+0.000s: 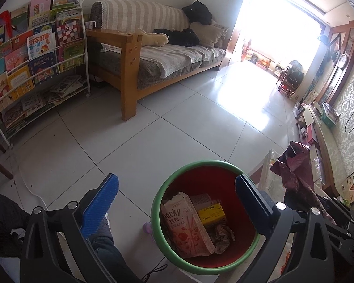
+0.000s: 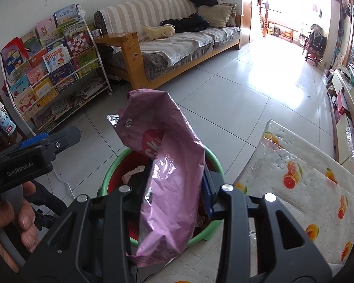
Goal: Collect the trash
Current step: 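Carry Pocky box and pink wrapper over the red bin and open both tools to drop them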
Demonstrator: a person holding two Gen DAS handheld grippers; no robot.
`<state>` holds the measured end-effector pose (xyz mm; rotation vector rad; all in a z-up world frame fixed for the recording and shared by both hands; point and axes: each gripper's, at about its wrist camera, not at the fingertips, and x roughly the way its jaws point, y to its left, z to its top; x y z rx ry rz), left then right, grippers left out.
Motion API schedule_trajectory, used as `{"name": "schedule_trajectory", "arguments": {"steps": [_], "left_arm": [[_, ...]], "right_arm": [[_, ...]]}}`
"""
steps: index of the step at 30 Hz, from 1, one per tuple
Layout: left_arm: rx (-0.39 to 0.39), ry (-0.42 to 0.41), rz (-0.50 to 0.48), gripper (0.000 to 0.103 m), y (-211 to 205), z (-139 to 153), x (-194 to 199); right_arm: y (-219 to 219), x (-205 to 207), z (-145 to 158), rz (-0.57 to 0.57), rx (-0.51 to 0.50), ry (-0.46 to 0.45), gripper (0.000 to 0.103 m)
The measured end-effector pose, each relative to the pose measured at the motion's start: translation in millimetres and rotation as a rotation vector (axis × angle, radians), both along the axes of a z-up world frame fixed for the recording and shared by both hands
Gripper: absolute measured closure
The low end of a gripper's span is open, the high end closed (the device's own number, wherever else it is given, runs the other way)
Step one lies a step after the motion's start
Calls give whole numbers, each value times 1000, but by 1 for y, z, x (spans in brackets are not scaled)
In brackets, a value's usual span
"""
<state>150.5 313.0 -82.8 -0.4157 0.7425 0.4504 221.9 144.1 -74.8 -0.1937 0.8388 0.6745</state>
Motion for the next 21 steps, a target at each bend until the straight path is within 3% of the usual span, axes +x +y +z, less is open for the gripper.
{"name": "schedule_trajectory", "arguments": {"steps": [6,8,9,13,21], "left_arm": [[-9,-8,9,8,4,-1,-1],[-10,-10,14,8,5,-1,-1],[-10,-11,16,8,4,-1,-2],[-11,-13,21,8,5,0,-3],[-7,-16,14,8,1,5,-4]], "right_arm": [[10,3,-10,16,-29,23,65],[11,3,-12,15,-36,27,52],[12,2,-12,13,-38,26,41],[13,-1,-13,18,-51,16,22],[6,-3,-6,4,-41,0,18]]}}
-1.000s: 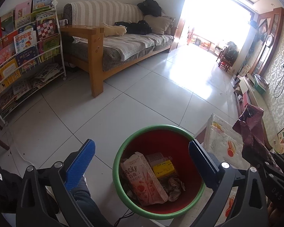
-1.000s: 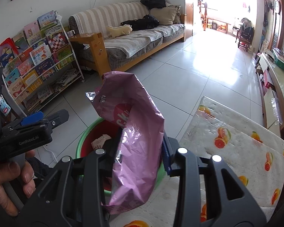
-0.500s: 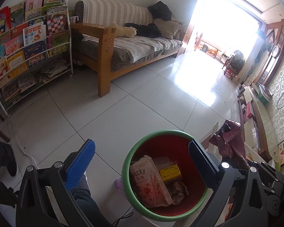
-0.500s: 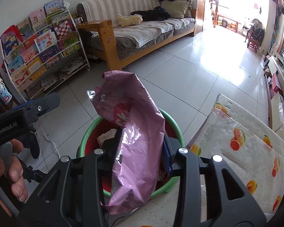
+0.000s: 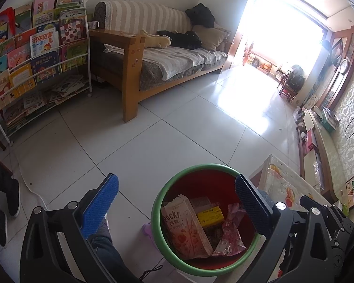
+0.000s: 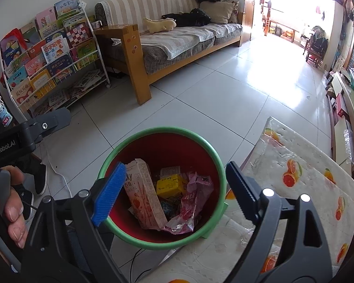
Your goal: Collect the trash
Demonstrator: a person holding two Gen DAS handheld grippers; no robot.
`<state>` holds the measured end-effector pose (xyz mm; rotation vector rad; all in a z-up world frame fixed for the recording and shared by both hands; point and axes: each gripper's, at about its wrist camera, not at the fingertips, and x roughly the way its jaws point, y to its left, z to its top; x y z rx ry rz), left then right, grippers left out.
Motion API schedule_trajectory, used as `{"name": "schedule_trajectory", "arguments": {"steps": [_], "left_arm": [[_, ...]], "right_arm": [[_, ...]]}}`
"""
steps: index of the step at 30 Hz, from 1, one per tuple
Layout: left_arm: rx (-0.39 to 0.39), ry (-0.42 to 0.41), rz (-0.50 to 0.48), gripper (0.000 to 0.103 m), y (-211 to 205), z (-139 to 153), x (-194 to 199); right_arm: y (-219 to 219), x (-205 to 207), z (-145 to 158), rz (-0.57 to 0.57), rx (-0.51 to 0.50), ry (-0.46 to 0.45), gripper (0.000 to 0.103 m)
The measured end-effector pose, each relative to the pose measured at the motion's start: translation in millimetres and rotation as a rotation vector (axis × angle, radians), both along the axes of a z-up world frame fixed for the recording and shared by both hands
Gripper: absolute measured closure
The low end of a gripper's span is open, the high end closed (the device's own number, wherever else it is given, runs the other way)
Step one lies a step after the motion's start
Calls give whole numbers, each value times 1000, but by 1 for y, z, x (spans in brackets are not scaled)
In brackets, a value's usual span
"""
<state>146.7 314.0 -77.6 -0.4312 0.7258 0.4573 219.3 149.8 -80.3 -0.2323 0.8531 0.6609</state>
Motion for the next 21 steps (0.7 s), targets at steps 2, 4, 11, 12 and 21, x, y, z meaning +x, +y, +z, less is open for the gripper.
{"name": "schedule_trajectory", "arguments": {"steps": [2,4,11,12,21], "left_arm": [[2,-4,-7,8,-4,4,0],[7,-12,-17,8,-12,10,0],[26,-46,-106,8,-65,31,0],[30,-51,-123,8,-75,35,0],[85,-107,-281,8,-172,67,-5]], "right_arm": [[-5,-1,4,-6,5,-9,18],[-14,-4,12,-16,14,-21,17],[-72,-20,39,-96,52,-80,8],[-83,-22,44,-111,57,-89,7],[-191,-47,88,-292,96,-193,5]]}}
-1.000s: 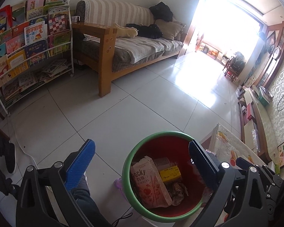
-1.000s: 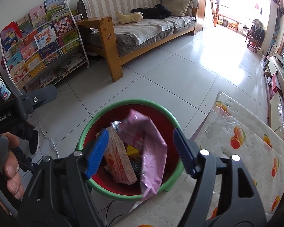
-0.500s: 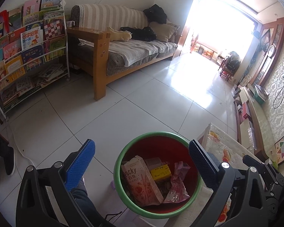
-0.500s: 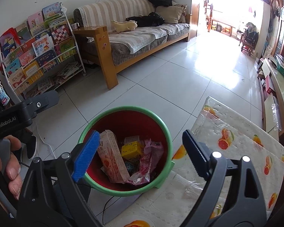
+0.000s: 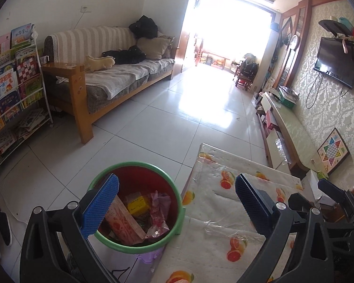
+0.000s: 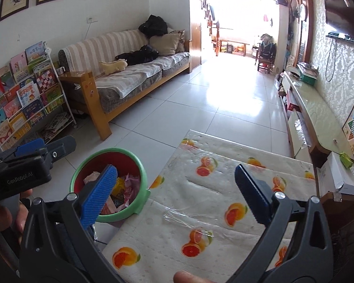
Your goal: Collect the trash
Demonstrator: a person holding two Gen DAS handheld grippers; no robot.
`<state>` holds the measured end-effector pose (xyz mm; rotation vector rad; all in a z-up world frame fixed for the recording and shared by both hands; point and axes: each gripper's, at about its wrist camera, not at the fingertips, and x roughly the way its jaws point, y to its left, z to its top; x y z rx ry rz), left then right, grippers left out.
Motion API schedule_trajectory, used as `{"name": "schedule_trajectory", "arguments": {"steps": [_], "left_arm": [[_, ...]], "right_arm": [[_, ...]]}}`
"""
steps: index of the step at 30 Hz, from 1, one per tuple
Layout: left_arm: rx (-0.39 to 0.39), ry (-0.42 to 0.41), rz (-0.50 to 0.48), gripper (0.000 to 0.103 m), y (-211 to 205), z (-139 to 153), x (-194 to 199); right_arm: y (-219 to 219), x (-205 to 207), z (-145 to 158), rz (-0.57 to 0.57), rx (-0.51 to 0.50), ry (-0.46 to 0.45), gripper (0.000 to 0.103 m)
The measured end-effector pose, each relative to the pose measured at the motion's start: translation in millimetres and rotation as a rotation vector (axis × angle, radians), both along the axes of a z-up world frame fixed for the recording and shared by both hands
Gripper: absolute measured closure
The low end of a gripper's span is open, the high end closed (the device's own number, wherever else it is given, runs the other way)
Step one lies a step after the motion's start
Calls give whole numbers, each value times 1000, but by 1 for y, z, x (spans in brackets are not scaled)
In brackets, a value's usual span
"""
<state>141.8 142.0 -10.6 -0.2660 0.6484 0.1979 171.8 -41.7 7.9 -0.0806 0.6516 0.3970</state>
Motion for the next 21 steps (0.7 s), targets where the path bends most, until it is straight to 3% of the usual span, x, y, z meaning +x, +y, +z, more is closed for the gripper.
{"name": "schedule_trajectory", "arguments": {"steps": [5,12,21], "left_arm": [[37,-31,-63,8,-49,21,-9],[83,-92,-118,8,-99,48,-28],[151,-139,-147,8,-129,68,-51]], "right_arm": [[-49,-22,26,-94,18,-72,5],[-102,-53,37,-184,43,-104,5],[-125,-80,44,-211,60,-134,5]]}}
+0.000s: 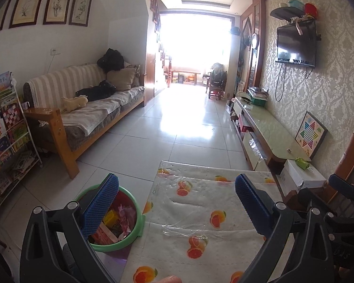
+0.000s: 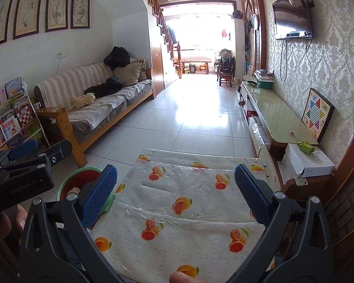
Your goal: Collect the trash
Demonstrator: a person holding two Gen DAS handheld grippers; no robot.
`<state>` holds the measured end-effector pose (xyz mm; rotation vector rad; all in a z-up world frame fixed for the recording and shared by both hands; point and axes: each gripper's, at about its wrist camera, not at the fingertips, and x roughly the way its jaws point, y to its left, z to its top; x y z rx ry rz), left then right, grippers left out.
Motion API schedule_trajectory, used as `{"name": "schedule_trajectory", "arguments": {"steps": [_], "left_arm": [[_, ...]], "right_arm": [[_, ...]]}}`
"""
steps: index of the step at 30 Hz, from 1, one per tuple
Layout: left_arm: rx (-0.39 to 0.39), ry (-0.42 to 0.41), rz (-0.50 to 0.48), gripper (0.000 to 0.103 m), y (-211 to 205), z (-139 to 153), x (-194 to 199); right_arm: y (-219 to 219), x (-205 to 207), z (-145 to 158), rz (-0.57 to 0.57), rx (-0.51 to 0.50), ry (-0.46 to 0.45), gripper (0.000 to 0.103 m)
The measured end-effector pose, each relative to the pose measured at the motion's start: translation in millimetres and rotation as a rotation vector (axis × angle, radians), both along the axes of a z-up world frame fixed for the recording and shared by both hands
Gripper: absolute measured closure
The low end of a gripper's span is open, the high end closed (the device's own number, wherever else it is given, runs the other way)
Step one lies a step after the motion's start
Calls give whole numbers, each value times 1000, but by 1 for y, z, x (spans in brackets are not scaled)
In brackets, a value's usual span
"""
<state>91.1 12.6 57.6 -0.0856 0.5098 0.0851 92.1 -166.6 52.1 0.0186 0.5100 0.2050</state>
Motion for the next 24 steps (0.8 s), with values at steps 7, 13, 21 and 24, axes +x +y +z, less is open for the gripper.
{"name": "schedule_trajectory", "arguments": {"steps": [7,13,21,24], "left_arm": [[-10,-18,-13,8,-8,8,-5],[12,-29,-23,8,-14,8,-6],[21,-40,-3,8,-8,10,-7],[21,-39,10,8,-6,10,-7]], "right_arm": [[1,-12,5,3,-8,-20,5],[2,-12,3,3,-3,-8,5],[6,-12,4,9,-9,-3,5],[5,-12,5,0,-15,-5,5]]}}
